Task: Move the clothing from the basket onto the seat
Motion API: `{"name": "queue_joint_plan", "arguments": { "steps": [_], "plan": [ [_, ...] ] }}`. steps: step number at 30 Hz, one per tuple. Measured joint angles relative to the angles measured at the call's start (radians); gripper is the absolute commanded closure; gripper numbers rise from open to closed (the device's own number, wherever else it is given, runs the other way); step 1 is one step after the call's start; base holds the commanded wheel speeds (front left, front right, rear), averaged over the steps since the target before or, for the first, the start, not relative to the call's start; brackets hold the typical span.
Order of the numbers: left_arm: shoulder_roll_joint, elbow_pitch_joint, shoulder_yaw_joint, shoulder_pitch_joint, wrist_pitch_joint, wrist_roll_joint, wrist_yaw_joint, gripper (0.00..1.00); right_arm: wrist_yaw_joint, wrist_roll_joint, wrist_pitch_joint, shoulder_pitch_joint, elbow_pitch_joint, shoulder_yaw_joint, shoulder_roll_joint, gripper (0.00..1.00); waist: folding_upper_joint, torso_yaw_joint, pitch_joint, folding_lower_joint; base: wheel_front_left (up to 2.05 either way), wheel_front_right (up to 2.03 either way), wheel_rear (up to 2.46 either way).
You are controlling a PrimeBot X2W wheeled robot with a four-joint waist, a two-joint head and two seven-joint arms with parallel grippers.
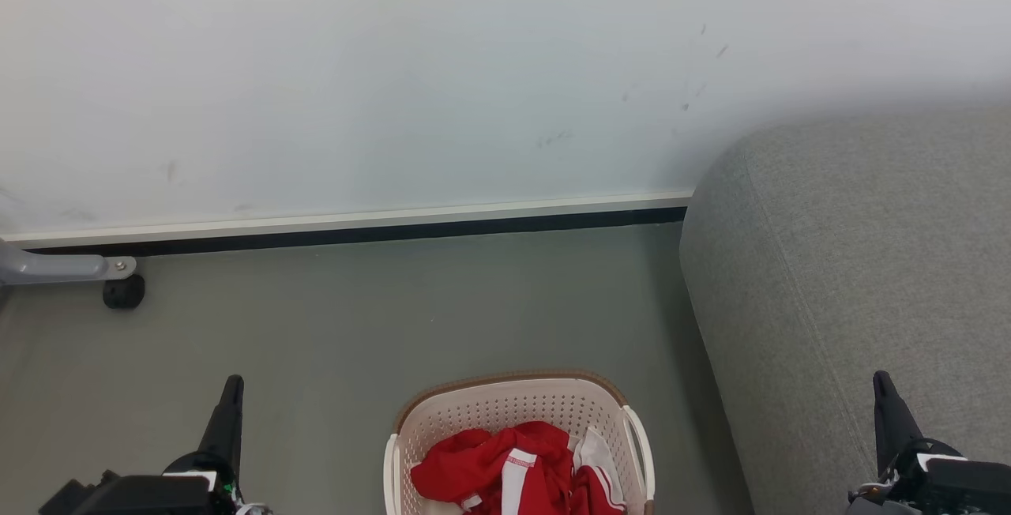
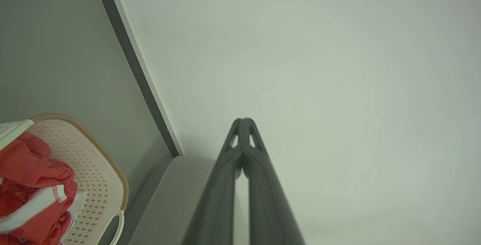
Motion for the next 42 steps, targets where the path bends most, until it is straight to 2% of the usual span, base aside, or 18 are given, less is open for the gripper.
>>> {"name": "queue_joint_plan", "arguments": {
  "steps": [42],
  "plan": [
    [0.0,0.0,0.0,0.0,0.0,0.0,0.0,1.0,0.0,0.0,0.0,0.0,0.0,0.0,0.0,1.0,0.0,0.0,0.0,0.0,0.0,0.0,0.0]
  ]
}}
